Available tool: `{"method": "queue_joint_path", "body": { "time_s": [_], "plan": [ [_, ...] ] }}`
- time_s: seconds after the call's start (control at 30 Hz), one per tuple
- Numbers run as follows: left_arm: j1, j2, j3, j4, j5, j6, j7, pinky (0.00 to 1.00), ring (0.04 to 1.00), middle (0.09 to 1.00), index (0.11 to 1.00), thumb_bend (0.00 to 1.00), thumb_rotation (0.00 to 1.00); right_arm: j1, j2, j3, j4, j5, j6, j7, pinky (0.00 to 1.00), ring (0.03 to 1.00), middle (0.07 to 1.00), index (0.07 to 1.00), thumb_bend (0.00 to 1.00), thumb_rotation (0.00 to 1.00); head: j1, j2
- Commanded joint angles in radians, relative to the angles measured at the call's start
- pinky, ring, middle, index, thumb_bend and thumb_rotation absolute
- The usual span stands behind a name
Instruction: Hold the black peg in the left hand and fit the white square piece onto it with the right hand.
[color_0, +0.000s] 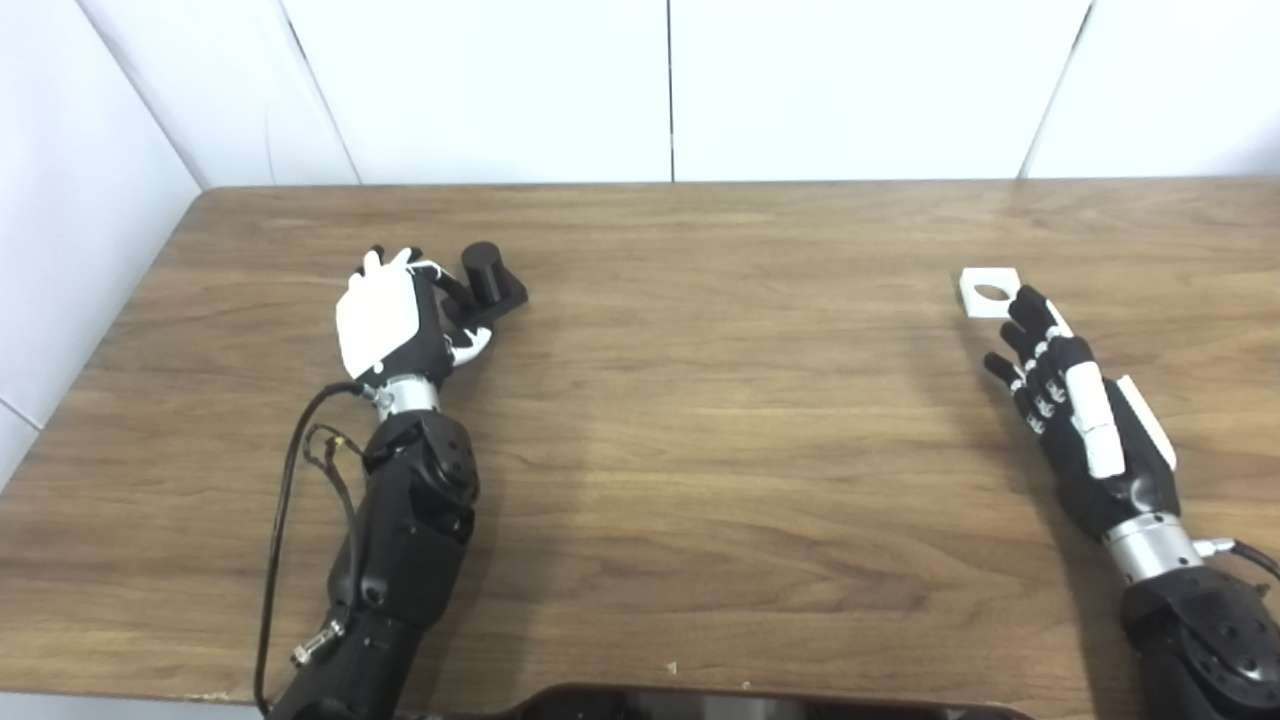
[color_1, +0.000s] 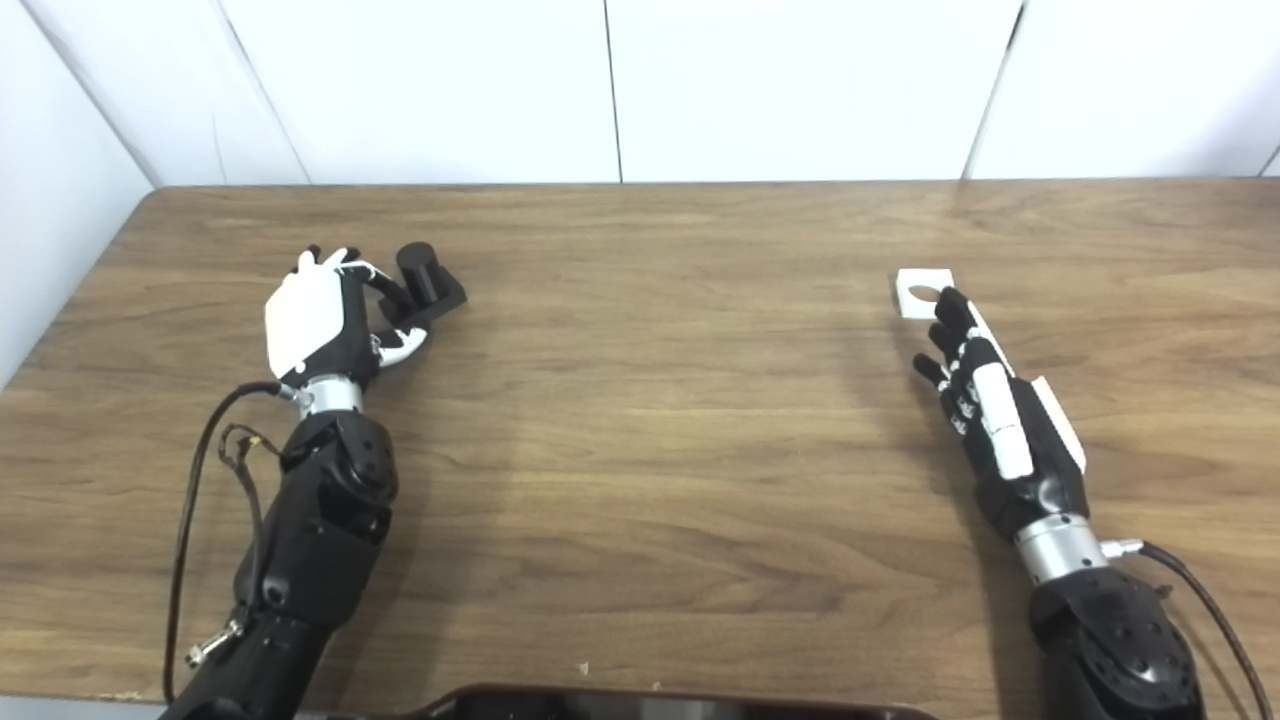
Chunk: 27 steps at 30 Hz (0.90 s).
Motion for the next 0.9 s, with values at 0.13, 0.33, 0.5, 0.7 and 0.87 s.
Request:
{"method": "queue_joint_path", "body": {
  "time_s": [0.13, 0.33, 0.5, 0.7, 0.87],
  "plan": [
    [-0.013, 0.010, -0.010, -0.084, 0.020, 0.005, 0.012, 0.98, 1.000, 0.895, 0.484, 0.51, 0.06, 0.005, -0.006, 0.011, 0.034, 0.000, -0.016, 0.015, 0.95, 1.000, 1.000, 0.994, 0.62, 0.94, 0.001, 0.000],
    [0.013, 0.001, -0.024, -0.138, 0.039, 0.012, -0.011, 0.94, 0.993, 0.888, 0.486, 0.51, 0.07, 0.006, -0.007, 0.016, 0.034, -0.006, -0.011, 0.009, 0.94, 1.000, 1.000, 0.998, 0.63, 0.95, 0.000, 0.003],
    [0.044, -0.029, -0.022, -0.203, 0.097, 0.015, -0.071, 0.93, 0.992, 0.891, 0.488, 0.50, 0.07, 0.007, -0.006, 0.018, 0.027, -0.009, 0.003, 0.008, 0.96, 1.000, 1.000, 0.999, 0.63, 0.95, -0.001, 0.003],
    [0.056, -0.050, -0.019, -0.223, 0.130, 0.014, -0.084, 0.93, 0.987, 0.887, 0.487, 0.50, 0.07, 0.009, -0.008, 0.023, 0.030, -0.022, -0.004, 0.009, 0.95, 1.000, 1.000, 1.000, 0.63, 0.96, 0.000, 0.000],
    [0.057, -0.051, -0.014, -0.227, 0.133, 0.014, -0.088, 0.93, 0.989, 0.886, 0.488, 0.50, 0.07, 0.012, -0.009, 0.024, 0.029, -0.030, -0.007, 0.006, 0.95, 1.000, 1.000, 1.000, 0.64, 0.96, 0.001, 0.000]
  ]
}}
